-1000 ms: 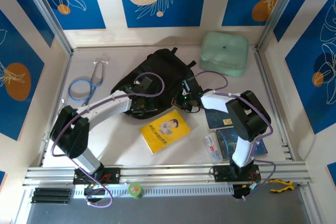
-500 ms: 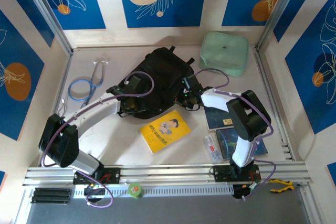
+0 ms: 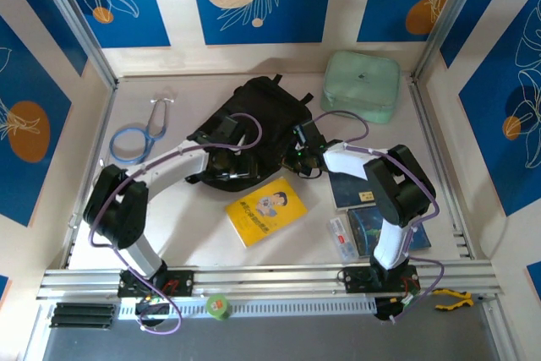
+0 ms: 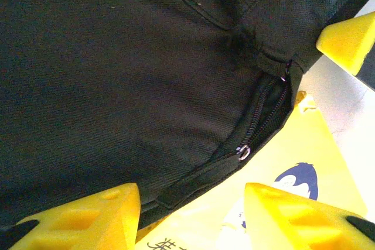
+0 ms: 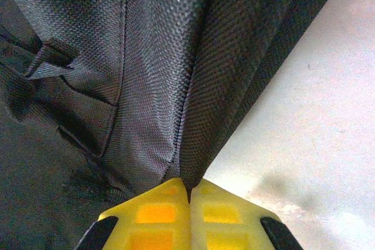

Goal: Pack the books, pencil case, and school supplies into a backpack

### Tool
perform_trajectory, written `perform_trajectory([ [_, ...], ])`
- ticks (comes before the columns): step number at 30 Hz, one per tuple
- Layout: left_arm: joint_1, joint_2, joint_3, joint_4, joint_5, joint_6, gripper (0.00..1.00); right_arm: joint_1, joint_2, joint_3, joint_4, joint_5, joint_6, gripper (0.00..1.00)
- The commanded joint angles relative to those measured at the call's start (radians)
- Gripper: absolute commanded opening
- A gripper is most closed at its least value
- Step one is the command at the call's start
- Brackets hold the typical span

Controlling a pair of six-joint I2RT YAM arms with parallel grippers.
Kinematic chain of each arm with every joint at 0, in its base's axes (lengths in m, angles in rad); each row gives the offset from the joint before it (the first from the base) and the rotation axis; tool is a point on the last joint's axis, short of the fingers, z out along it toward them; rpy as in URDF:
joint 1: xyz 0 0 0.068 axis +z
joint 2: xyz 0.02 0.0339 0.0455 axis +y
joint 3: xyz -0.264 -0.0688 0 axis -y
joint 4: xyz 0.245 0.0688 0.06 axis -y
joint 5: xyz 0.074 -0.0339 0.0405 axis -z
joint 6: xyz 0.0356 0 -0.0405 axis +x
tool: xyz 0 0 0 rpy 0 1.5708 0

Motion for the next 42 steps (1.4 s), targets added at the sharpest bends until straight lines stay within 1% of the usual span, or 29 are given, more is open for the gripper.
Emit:
perform_trajectory([
  [1, 0.001, 0.024, 0.031, -0.015, 0.064, 0.013, 0.49, 0.003, 0.029, 0.013, -0.029, -0.008, -0.003, 0.00],
  [5, 0.001, 0.047, 0.031, -0.008, 0.095, 0.008, 0.46, 0.004, 0.030, 0.011, -0.030, -0.007, -0.003, 0.00],
  [9, 0.000, 0.075, 0.047, -0.024, 0.081, 0.002, 0.46, 0.004, 0.032, 0.013, -0.029, -0.008, -0.003, 0.00],
  [11, 0.001, 0.092, 0.052, -0.015, 0.093, -0.001, 0.46, 0.004, 0.033, 0.012, -0.030, -0.008, -0.002, 0.00],
  [15, 0.000, 0.116, 0.053, 0.016, 0.128, -0.009, 0.40, 0.006, 0.032, 0.009, -0.031, -0.007, -0.001, 0.00],
  [21, 0.001, 0.112, 0.054, 0.014, 0.124, -0.011, 0.23, 0.006, 0.035, 0.008, -0.031, -0.008, 0.003, 0.00],
  [23, 0.001, 0.101, 0.049, 0.009, 0.122, -0.012, 0.10, 0.007, 0.038, 0.008, -0.032, -0.006, 0.005, 0.00],
  [25, 0.000, 0.088, 0.049, 0.001, 0.117, -0.010, 0.00, 0.007, 0.038, 0.010, -0.032, -0.004, 0.004, 0.00],
  [30, 0.000, 0.033, 0.071, -0.048, 0.076, 0.030, 0.00, 0.000, 0.031, 0.019, -0.026, -0.008, -0.011, 0.00],
  [34, -0.005, -0.005, 0.098, -0.072, 0.089, 0.045, 0.00, -0.015, -0.028, -0.013, 0.094, -0.115, -0.011, 0.00],
  [36, -0.009, -0.009, 0.112, -0.071, 0.097, 0.045, 0.00, -0.016, -0.052, -0.013, 0.129, -0.170, -0.011, 0.12],
  [37, -0.011, -0.007, 0.119, -0.068, 0.100, 0.044, 0.00, -0.017, -0.063, -0.013, 0.141, -0.195, -0.004, 0.21],
  [38, -0.014, -0.004, 0.123, -0.063, 0.102, 0.044, 0.00, -0.014, -0.071, -0.016, 0.142, -0.205, 0.013, 0.28],
  [39, -0.015, -0.003, 0.126, -0.060, 0.102, 0.045, 0.00, -0.014, -0.079, -0.019, 0.134, -0.203, 0.033, 0.34],
  [41, -0.015, 0.000, 0.134, -0.055, 0.101, 0.045, 0.00, -0.015, -0.088, -0.025, 0.074, -0.183, 0.101, 0.42],
  [42, -0.015, 0.000, 0.137, -0.051, 0.101, 0.044, 0.00, -0.018, -0.088, -0.031, 0.056, -0.183, 0.128, 0.43],
])
